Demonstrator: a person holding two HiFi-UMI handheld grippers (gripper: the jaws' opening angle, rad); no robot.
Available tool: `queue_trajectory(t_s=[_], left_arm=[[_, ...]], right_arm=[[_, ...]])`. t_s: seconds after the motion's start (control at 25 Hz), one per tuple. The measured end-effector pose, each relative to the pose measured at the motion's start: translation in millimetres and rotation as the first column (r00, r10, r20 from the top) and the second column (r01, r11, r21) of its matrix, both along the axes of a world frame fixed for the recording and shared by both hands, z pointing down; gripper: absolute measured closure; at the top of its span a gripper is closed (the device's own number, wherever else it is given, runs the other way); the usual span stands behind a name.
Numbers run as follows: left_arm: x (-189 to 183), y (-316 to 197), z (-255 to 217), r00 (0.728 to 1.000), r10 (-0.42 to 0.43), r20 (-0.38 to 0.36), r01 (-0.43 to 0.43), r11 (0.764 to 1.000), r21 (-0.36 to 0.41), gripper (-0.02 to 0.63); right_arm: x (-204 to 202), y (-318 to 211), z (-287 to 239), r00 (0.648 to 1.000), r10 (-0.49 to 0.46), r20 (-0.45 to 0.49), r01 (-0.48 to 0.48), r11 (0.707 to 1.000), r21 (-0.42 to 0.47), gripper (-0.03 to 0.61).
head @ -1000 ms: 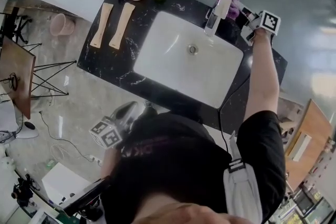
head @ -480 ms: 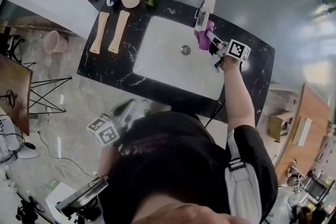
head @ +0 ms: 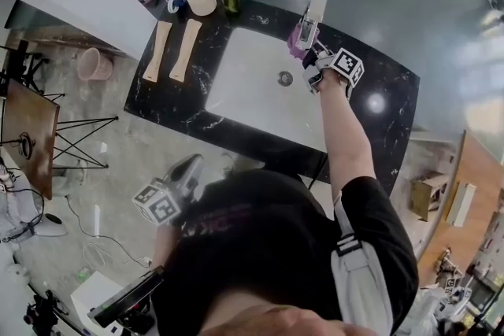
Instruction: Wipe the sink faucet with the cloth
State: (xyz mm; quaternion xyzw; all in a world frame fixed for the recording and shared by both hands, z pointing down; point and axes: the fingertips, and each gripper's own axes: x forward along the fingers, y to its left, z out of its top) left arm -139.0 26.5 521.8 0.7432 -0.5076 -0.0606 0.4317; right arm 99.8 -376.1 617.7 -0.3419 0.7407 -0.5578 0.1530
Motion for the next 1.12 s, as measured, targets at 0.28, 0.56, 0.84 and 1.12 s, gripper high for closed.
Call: queue_trajectory(t_s=[0.28, 0.56, 0.84, 1.12], left_arm=[[4, -9, -2, 0.999, 0.048, -0.015, -0.047, 0.999, 0.022, 0.614], [3, -18, -4, 0.995, 0.097, -0.038, -0.095, 0.994, 0.046, 0.614], [-3, -22, -9, 0.991, 0.125, -0.055, -0.12, 0.99, 0.077, 0.614], [-7, -22, -8, 0.989, 0.136, -0.059, -0.131, 0.988, 0.08, 0.614]], right_arm=[[19, 36, -15, 0.966, -0.012, 0.26, -0.009, 0.997, 0.077, 0.514], [4, 87, -43, 0.941, -0.101, 0.322, 0.056, 0.988, 0.145, 0.514], [-5, 129, -98, 0.928, -0.181, 0.326, 0.098, 0.961, 0.258, 0.514], [0, 83, -204, 0.981, -0.167, -0.101, 0.195, 0.859, 0.473, 0.512]])
